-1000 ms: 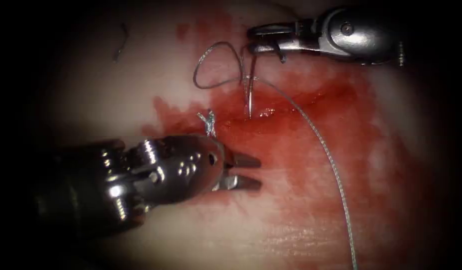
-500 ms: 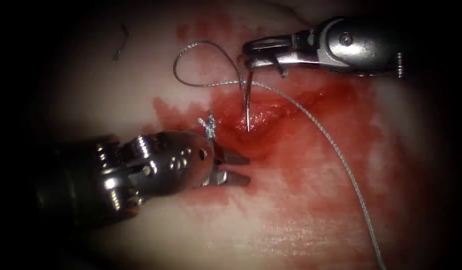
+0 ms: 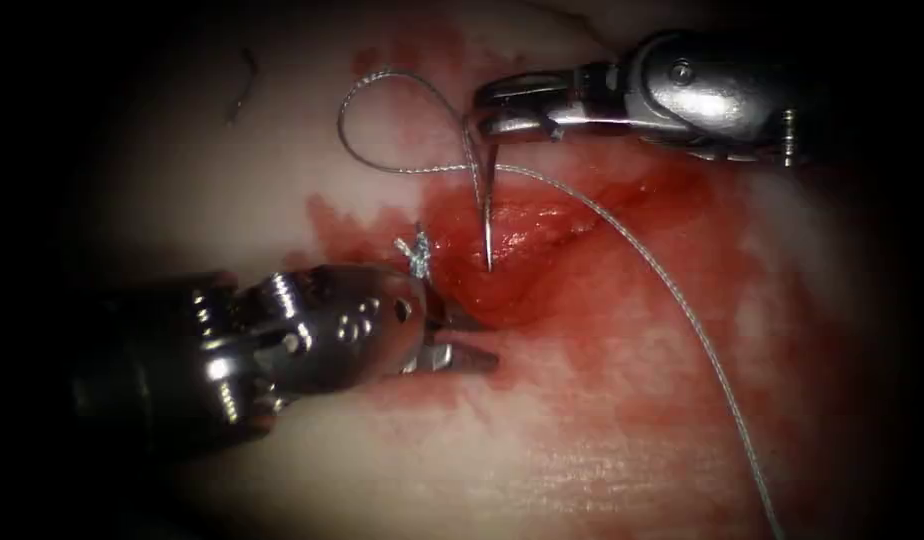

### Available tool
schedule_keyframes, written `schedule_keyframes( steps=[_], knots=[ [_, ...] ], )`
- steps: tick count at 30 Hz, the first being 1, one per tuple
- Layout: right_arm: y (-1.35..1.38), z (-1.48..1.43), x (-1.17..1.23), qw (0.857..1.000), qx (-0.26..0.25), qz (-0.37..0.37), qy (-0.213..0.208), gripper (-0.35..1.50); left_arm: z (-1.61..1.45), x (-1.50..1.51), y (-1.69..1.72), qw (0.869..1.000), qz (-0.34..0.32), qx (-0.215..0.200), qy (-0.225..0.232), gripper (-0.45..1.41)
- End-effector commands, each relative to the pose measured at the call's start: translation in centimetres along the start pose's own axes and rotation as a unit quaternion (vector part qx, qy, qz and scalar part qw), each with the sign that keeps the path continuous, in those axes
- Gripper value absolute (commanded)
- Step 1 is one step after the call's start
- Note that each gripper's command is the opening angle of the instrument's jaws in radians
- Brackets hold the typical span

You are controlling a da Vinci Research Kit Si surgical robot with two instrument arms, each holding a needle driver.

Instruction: Wound Closure

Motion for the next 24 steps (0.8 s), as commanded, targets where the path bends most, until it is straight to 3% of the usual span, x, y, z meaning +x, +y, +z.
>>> schedule_keyframes(
  steps=[1,24],
  knots=[
    [0.02,0.1,-0.01,1.0,0.002,0.007,0.0,-0.35,0.06,0.04,-0.05,1.0,0.001,0.0,0.001,0.14],
    [-0.21,0.13,-0.03,0.998,0.053,0.028,-0.026,-0.35,0.0,-0.02,-0.07,1.0,-0.01,-0.008,-0.007,0.12]
  ],
)
